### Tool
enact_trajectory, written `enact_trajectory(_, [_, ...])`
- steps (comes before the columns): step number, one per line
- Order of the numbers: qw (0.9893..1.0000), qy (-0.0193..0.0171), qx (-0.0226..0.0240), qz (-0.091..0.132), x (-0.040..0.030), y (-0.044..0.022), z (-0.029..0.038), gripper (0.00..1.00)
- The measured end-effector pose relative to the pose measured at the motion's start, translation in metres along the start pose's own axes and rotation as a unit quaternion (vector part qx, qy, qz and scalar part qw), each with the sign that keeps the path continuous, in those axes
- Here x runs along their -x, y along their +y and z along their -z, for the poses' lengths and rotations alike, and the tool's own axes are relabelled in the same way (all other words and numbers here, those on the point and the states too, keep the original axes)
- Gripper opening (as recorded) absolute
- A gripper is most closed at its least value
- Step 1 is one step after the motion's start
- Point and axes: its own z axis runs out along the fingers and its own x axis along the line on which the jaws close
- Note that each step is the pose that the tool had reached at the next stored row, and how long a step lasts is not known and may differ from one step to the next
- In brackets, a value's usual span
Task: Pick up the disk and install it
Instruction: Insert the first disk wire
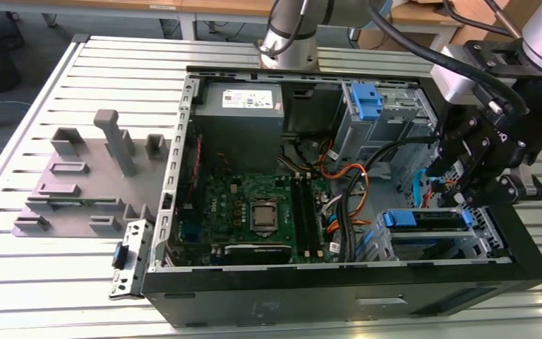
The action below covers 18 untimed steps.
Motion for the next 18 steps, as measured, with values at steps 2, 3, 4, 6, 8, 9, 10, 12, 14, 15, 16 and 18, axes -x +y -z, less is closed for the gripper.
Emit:
enact_trajectory(2, [1.0000,0.0001,0.0000,0.000,0.0008,-0.0001,-0.0014,0.48])
enact_trajectory(3, [1.0000,0.0000,0.0000,0.000,0.0012,-0.0002,-0.0022,0.48])
enact_trajectory(4, [1.0000,0.0000,0.0000,0.000,0.0014,-0.0002,-0.0030,0.48])
enact_trajectory(6, [1.0000,0.0001,0.0000,0.000,0.0019,-0.0003,-0.0044,0.48])
enact_trajectory(8, [1.0000,0.0001,0.0000,0.000,0.0023,-0.0004,-0.0058,0.48])
enact_trajectory(9, [1.0000,0.0001,0.0000,0.000,0.0026,-0.0004,-0.0063,0.48])
enact_trajectory(10, [1.0000,0.0001,0.0000,0.000,0.0029,-0.0004,-0.0065,0.48])
enact_trajectory(12, [1.0000,0.0001,0.0000,0.000,0.0028,-0.0004,-0.0066,0.48])
enact_trajectory(14, [1.0000,0.0001,0.0000,0.000,0.0028,-0.0004,-0.0067,0.48])
enact_trajectory(15, [1.0000,0.0001,0.0000,0.000,0.0028,-0.0004,-0.0069,0.48])
enact_trajectory(16, [1.0000,0.0000,0.0000,0.000,0.0029,-0.0004,-0.0072,0.48])
enact_trajectory(18, [1.0000,0.0001,0.0000,0.000,0.0028,-0.0004,-0.0077,0.48])
